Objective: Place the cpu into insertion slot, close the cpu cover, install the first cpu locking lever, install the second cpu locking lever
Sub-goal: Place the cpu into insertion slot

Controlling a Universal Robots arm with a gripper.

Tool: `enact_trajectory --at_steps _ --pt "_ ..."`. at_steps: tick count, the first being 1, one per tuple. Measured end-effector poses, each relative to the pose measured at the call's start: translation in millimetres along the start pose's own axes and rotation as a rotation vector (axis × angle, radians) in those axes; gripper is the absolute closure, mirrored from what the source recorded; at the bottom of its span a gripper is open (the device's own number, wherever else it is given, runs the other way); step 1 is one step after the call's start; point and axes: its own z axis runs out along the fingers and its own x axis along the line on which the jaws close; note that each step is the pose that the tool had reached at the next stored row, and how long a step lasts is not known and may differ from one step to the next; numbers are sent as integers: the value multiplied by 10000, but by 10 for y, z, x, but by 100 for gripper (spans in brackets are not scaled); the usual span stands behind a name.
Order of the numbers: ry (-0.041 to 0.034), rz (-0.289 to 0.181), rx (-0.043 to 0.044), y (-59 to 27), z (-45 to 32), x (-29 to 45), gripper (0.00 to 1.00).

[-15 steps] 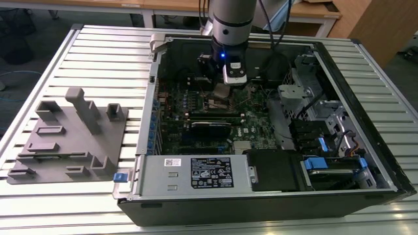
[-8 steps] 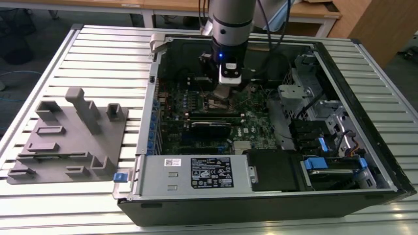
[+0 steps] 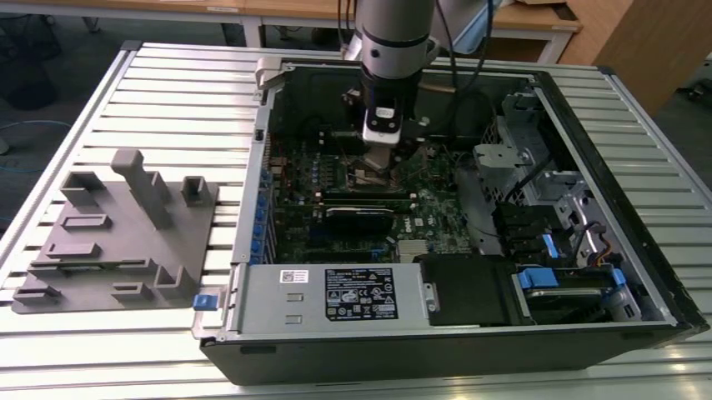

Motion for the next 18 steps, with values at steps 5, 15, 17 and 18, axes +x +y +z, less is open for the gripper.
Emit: enact_trajectory --at_steps 5,15,17,18 --pt "-83 906 9 -1 8 0 46" --pt "-133 1449 13 -1 10 0 46" --pt "-149 1628 13 -1 11 0 46" --pt "-165 1812 14 -1 12 1 46"
